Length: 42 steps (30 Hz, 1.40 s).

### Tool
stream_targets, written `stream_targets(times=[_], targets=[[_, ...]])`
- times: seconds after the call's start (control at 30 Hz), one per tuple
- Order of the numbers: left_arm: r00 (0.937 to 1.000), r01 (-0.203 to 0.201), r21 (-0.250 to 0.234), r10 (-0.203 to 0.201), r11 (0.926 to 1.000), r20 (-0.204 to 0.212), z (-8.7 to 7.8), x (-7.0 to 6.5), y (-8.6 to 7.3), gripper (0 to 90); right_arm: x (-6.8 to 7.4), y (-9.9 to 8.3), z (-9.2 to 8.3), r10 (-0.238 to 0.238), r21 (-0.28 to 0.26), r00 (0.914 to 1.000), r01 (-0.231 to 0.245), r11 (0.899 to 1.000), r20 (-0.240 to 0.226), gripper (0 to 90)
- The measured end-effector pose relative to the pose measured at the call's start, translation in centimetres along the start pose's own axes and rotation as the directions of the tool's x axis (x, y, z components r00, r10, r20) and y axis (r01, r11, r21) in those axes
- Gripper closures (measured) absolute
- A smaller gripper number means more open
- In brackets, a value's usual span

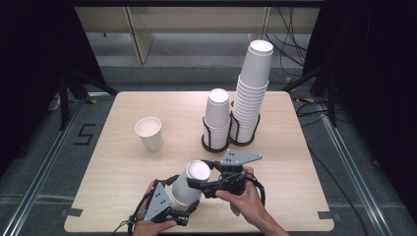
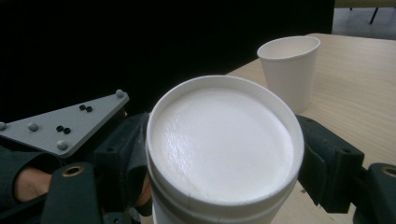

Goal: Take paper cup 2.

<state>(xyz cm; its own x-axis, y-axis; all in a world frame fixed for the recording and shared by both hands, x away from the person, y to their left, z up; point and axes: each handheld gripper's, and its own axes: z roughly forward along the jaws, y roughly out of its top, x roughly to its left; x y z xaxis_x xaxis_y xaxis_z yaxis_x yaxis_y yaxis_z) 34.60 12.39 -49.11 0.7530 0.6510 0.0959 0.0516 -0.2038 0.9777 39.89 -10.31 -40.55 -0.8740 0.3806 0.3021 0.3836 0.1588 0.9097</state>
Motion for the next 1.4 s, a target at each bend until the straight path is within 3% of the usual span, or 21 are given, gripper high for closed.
stream_targets(times=[0.1,0.2,0.23,0.3,0.37,0.43,0.6,0.73,0.8,0.83,0.93,1.0,1.13,1.23,1.37,1.4], targets=[[0.9999,-0.017,0.029,0.017,0.9994,0.0,-0.2,0.2,0.1,6.6,0.0,-0.1,-0.1,0.024,0.002,0.9997,-0.024,1.0,-0.005,25.7],[0.9998,-0.02,0.052,0.02,0.9984,-0.002,-0.3,0.2,0.3,10.2,-0.2,-0.1,0.0,0.012,0.002,0.9999,-0.012,1.0,-0.003,24.7],[0.9998,-0.021,0.047,0.021,0.9987,-0.002,-0.2,0.1,0.2,11.0,-0.1,-0.1,-0.1,0.038,0.018,0.9993,-0.038,0.999,-0.006,24.4],[0.9993,-0.039,0.077,0.038,0.9963,0.006,-0.3,0.2,0.3,12.2,-0.4,0.0,-0.1,0.008,0.035,0.9999,-0.007,0.999,-0.008,23.8],[0.9989,-0.046,0.098,0.044,0.9942,0.015,-0.3,0.3,0.3,12.6,-0.5,0.0,-0.2,0.019,0.053,0.9998,-0.018,0.998,-0.011,23.0],[0.9981,-0.058,0.123,0.054,0.9908,0.029,-0.2,0.4,0.3,12.8,-0.7,0.1,-0.4,-0.013,0.06,0.9999,0.012,0.998,0.004,19.4],[0.9966,-0.068,0.188,0.059,0.9797,0.058,-0.3,0.4,0.3,13.4,-0.9,0.3,-0.8,-0.05,0.1,0.9986,0.048,0.994,0.016,15.8],[0.9943,-0.09,0.209,0.076,0.9738,0.075,-0.3,0.3,0.4,13.8,-0.9,0.6,-1.4,-0.1,0.141,0.9946,0.095,0.985,0.028,15.8],[0.9925,-0.103,0.233,0.084,0.967,0.09,-0.4,0.3,0.5,13.9,-0.8,0.7,-1.6,-0.112,0.143,0.9934,0.107,0.984,0.026,15.9],[0.9924,-0.101,0.231,0.082,0.9676,0.092,-0.3,0.2,0.5,14.0,-0.8,0.6,-1.6,-0.112,0.139,0.9933,0.107,0.984,0.029,15.9],[0.9899,-0.118,0.261,0.093,0.9582,0.107,-0.3,0.2,0.4,14.1,-0.7,0.8,-1.8,-0.124,0.17,0.9921,0.12,0.978,0.017,15.9],[0.9889,-0.125,0.269,0.098,0.955,0.112,-0.3,0.2,0.5,14.2,-0.7,0.9,-1.9,-0.155,0.188,0.988,0.151,0.971,0.004,15.8],[0.9812,-0.164,0.307,0.123,0.9374,0.149,-0.4,0.3,0.7,14.2,-0.4,1.1,-2.2,-0.192,0.242,0.9814,0.188,0.952,-0.009,15.8],[0.978,-0.18,0.315,0.135,0.9319,0.159,-0.5,0.3,0.6,14.3,-0.2,1.1,-2.3,-0.242,0.294,0.97,0.237,0.926,-0.02,15.9],[0.9746,-0.198,0.323,0.151,0.9253,0.165,-0.5,0.1,0.6,14.4,0.1,1.1,-2.3,-0.265,0.335,0.9634,0.263,0.905,-0.042,15.9],[0.9712,-0.213,0.33,0.162,0.9197,0.174,-0.5,0.1,0.7,14.5,0.2,1.2,-2.3,-0.27,0.347,0.9617,0.269,0.899,-0.044,15.9]])
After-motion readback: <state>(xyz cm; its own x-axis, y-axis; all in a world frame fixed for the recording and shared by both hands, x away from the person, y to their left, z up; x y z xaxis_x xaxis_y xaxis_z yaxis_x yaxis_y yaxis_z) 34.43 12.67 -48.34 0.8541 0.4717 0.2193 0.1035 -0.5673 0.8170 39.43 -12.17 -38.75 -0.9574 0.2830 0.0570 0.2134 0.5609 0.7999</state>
